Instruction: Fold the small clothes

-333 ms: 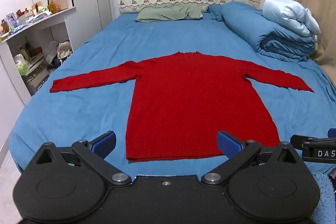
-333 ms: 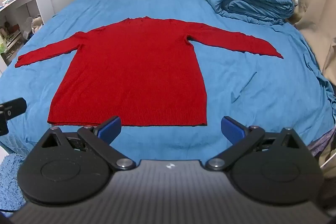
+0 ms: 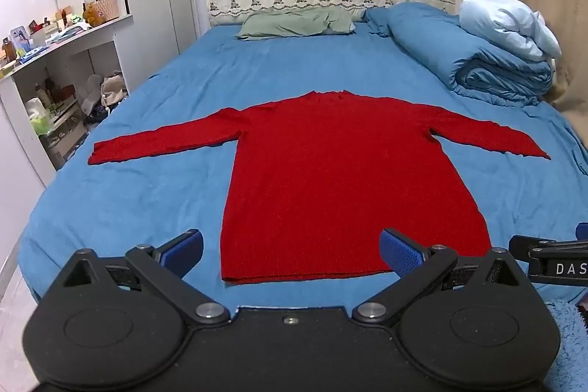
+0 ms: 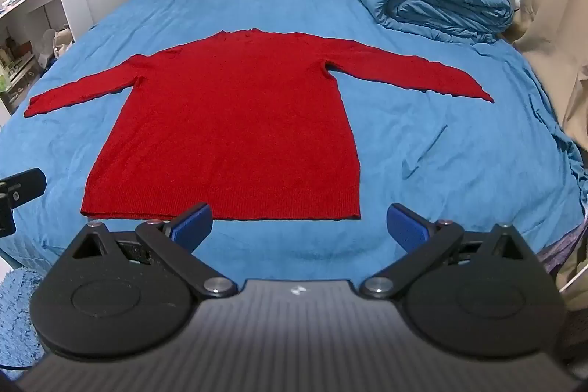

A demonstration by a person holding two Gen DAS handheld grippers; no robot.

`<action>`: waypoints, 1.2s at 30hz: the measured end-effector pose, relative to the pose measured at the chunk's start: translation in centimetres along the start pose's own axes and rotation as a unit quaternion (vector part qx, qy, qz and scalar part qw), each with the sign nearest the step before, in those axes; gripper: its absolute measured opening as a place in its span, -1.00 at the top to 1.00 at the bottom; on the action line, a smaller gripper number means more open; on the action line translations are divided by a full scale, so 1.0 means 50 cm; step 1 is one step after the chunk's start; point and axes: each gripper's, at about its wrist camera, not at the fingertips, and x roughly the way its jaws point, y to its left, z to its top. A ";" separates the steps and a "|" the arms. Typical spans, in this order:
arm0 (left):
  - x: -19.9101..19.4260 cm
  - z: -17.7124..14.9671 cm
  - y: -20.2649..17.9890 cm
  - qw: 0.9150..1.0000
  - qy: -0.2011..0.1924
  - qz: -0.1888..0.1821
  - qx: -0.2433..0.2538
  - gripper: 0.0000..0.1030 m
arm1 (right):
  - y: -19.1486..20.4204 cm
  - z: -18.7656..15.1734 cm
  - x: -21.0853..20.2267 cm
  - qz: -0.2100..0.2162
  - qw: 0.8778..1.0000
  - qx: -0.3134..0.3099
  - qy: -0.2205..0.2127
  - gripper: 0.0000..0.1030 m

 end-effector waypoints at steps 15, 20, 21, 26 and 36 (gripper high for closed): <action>0.001 -0.002 0.000 1.000 -0.001 -0.002 -0.001 -1.00 | -0.009 0.001 -0.001 0.001 1.000 0.007 0.004 -1.00; 0.000 -0.001 -0.001 1.000 -0.001 -0.002 -0.001 -1.00 | -0.009 0.000 -0.001 0.001 1.000 0.008 0.004 -1.00; 0.001 -0.001 -0.002 1.000 -0.001 -0.001 0.000 -1.00 | -0.009 -0.001 0.000 0.002 1.000 0.008 0.004 -1.00; -0.001 0.000 -0.001 1.000 -0.001 -0.001 0.000 -1.00 | -0.006 0.001 -0.001 0.001 1.000 0.006 0.003 -1.00; -0.004 0.001 0.002 1.000 -0.003 -0.001 -0.002 -1.00 | -0.003 0.005 -0.003 0.001 1.000 0.005 0.002 -1.00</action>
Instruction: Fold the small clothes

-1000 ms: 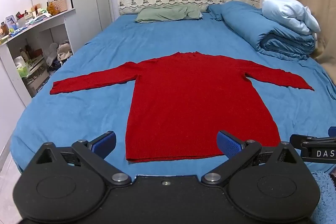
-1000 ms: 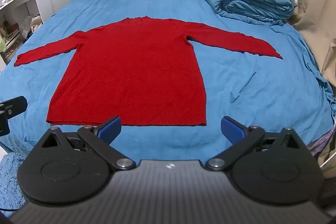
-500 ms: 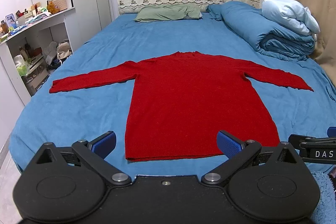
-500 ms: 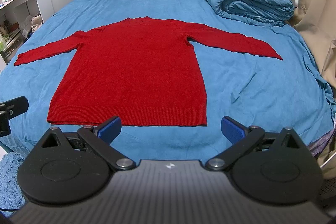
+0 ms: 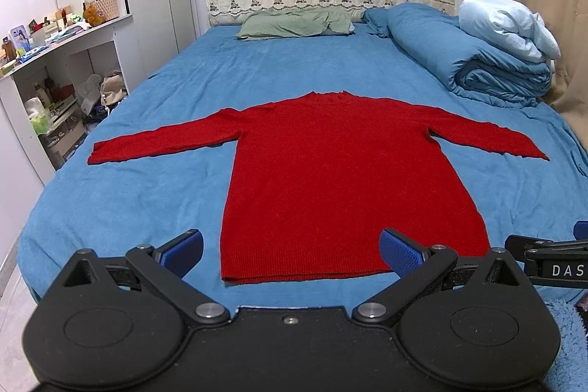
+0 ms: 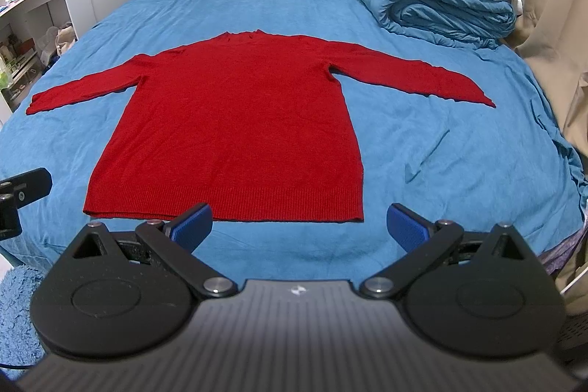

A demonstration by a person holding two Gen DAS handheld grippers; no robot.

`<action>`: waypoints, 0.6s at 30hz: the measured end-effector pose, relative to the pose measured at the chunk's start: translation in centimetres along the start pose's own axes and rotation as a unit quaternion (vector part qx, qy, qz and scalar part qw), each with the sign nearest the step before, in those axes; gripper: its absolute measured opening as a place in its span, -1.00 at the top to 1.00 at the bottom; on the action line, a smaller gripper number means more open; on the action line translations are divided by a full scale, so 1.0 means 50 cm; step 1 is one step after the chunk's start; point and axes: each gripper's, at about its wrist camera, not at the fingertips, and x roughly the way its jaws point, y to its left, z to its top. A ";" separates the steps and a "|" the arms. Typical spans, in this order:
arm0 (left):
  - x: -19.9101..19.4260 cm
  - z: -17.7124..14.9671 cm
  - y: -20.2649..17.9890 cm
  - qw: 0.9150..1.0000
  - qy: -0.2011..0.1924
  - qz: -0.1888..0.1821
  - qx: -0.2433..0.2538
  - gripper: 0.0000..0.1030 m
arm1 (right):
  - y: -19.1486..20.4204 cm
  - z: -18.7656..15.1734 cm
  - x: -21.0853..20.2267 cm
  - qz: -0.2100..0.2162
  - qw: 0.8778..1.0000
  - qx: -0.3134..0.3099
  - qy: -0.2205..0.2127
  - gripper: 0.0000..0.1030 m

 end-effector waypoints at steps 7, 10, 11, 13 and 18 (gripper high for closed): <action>-0.004 0.000 0.001 1.000 -0.002 0.000 -0.001 -1.00 | 0.000 0.000 0.000 0.000 1.000 0.000 0.000 -1.00; -0.007 0.000 0.003 1.000 -0.004 0.000 0.000 -1.00 | 0.003 0.004 -0.002 0.000 1.000 -0.001 -0.001 -1.00; -0.008 0.000 0.003 1.000 -0.004 0.000 0.000 -1.00 | 0.005 0.007 -0.002 0.000 1.000 -0.001 -0.001 -1.00; -0.008 -0.001 0.003 1.000 -0.005 0.001 0.000 -1.00 | 0.006 0.009 -0.003 0.000 1.000 -0.001 -0.001 -1.00; -0.011 -0.002 0.003 1.000 -0.006 0.001 0.000 -1.00 | 0.012 0.014 -0.009 -0.001 1.000 -0.003 -0.002 -1.00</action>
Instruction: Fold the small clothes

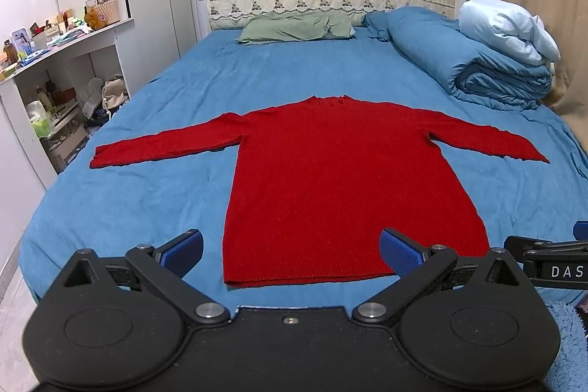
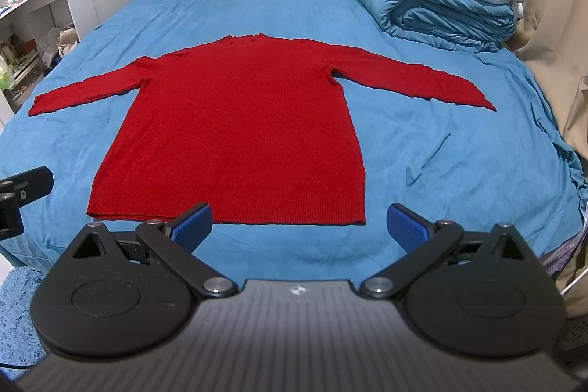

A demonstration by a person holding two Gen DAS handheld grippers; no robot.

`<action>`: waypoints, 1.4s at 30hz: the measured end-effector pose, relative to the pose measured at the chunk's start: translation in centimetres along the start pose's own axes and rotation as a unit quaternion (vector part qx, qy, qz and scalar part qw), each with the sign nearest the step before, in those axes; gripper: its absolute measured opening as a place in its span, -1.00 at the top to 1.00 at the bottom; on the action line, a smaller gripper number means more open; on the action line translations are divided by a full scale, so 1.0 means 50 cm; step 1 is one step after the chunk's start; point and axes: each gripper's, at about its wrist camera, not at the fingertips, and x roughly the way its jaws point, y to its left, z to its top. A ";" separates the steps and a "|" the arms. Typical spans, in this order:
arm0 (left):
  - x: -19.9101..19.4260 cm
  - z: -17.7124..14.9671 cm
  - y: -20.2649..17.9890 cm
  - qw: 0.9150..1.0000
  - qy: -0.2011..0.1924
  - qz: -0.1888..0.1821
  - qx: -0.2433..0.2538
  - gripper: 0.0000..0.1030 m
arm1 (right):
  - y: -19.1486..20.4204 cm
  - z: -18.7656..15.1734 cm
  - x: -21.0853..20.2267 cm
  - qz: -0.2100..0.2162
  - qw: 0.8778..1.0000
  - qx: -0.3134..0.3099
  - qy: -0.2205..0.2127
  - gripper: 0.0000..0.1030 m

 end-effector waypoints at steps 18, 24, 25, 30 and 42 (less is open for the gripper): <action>-0.005 0.000 0.000 1.000 -0.001 0.001 0.000 -1.00 | 0.006 0.001 -0.007 0.001 1.000 -0.001 -0.002 -1.00; -0.005 0.000 0.002 1.000 -0.002 0.001 -0.001 -1.00 | 0.006 0.001 -0.006 0.001 1.000 -0.001 -0.002 -1.00; -0.005 0.001 0.002 1.000 -0.001 0.001 -0.001 -1.00 | 0.009 0.004 -0.008 0.001 1.000 -0.001 -0.003 -1.00; -0.005 0.001 0.002 1.000 -0.002 0.002 -0.001 -1.00 | 0.008 0.004 -0.007 0.002 1.000 0.000 -0.003 -1.00; 0.071 0.112 -0.024 1.000 -0.025 -0.010 0.014 -1.00 | -0.039 0.102 0.050 -0.023 0.999 0.026 -0.014 -1.00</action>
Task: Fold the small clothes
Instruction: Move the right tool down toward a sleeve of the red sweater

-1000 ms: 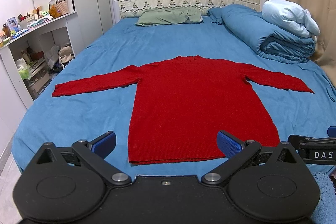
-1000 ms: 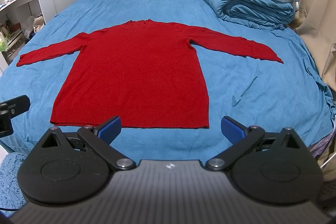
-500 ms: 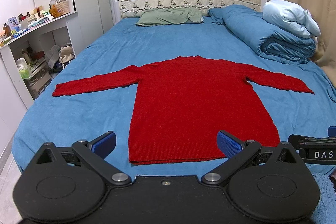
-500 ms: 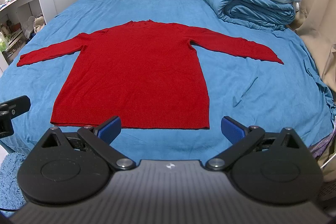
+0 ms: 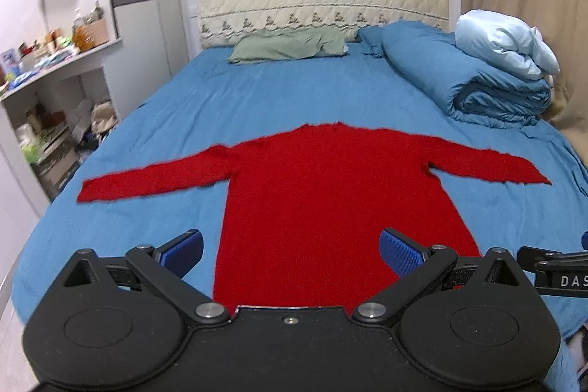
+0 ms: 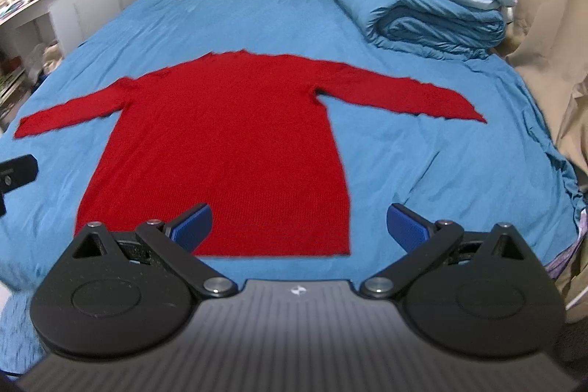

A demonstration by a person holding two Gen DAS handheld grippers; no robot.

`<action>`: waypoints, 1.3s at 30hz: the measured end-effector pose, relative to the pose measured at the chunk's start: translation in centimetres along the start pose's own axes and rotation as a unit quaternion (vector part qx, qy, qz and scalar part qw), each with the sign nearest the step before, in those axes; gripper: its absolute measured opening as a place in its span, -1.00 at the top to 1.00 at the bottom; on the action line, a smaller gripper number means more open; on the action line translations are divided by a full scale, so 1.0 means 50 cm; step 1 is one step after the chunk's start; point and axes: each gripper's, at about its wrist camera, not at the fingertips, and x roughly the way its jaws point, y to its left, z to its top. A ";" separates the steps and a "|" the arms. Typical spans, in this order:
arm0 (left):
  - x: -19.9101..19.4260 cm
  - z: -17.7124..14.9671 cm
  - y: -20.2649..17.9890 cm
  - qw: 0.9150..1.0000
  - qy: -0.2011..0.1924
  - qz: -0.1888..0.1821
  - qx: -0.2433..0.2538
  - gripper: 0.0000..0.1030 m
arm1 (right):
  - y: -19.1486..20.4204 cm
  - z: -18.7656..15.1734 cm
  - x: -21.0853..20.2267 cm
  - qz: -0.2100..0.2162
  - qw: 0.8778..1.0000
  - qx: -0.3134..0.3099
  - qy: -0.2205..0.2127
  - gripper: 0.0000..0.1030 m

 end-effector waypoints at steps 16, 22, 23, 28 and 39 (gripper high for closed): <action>0.453 0.301 -0.186 0.996 0.038 -0.066 0.047 -1.00 | -0.189 0.340 0.385 -0.099 0.990 0.097 0.025 -1.00; 0.582 0.356 -0.270 0.990 0.088 -0.077 0.074 -1.00 | -0.291 0.419 0.497 -0.137 0.982 0.126 0.035 -1.00; 0.601 0.361 -0.284 0.989 0.095 -0.079 0.079 -1.00 | -0.309 0.425 0.513 -0.141 0.981 0.131 0.034 -1.00; 0.711 0.388 -0.344 0.985 0.129 -0.086 0.081 -1.00 | -0.413 0.445 0.592 -0.159 0.973 0.163 0.028 -1.00; 0.934 0.385 -0.400 0.980 0.178 -0.036 0.076 -1.00 | -0.631 0.368 0.774 -0.220 0.955 0.196 0.018 -1.00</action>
